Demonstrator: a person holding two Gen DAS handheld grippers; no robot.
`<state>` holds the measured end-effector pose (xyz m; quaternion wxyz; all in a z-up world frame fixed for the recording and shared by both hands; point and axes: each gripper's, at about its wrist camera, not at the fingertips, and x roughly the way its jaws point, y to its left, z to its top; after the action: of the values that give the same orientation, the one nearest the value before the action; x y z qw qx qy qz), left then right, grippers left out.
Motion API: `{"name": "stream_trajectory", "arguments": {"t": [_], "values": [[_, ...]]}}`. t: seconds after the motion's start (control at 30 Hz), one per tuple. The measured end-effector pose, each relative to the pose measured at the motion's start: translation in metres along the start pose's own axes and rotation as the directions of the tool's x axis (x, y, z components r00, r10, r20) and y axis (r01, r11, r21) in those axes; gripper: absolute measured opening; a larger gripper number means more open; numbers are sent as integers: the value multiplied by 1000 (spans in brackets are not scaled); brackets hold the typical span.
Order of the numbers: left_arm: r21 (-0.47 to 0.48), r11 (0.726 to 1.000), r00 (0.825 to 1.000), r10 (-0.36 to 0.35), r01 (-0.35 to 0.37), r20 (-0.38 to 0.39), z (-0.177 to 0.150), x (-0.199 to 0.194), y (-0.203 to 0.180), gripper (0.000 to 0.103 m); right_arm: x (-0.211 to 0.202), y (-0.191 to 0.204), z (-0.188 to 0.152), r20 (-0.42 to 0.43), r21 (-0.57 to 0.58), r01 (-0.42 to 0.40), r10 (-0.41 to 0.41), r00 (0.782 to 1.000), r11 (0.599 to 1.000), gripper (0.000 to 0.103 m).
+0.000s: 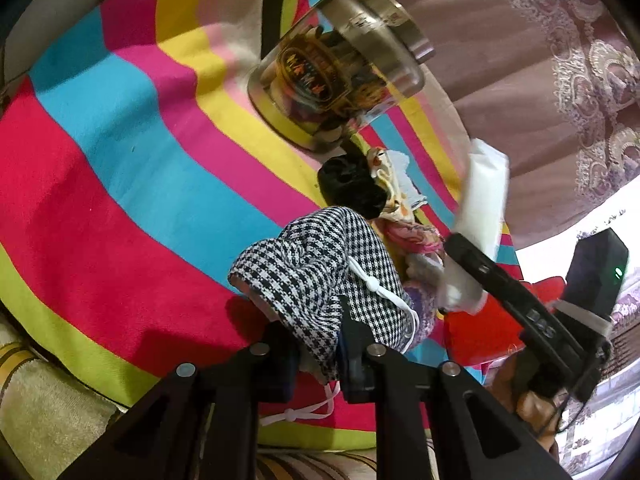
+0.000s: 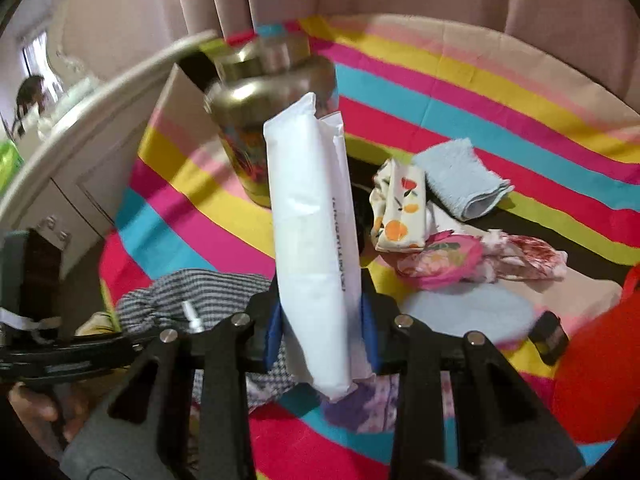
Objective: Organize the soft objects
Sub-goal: 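Carry the checked bag and white packet to the white box and open both tools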
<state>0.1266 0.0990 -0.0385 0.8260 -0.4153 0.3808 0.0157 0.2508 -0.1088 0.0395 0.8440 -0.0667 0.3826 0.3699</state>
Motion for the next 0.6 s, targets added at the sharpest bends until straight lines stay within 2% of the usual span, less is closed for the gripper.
{"name": "stream_trajectory", "arguments": {"t": [0.2, 0.6], "values": [[37, 999, 999, -19, 17, 45, -3, -15, -12, 14, -49, -8, -20, 63, 72, 2, -7, 998, 997, 37], [125, 988, 993, -96, 88, 66, -22, -37, -51, 14, -119, -34, -84, 71, 194, 64, -79, 994, 979, 37]]}}
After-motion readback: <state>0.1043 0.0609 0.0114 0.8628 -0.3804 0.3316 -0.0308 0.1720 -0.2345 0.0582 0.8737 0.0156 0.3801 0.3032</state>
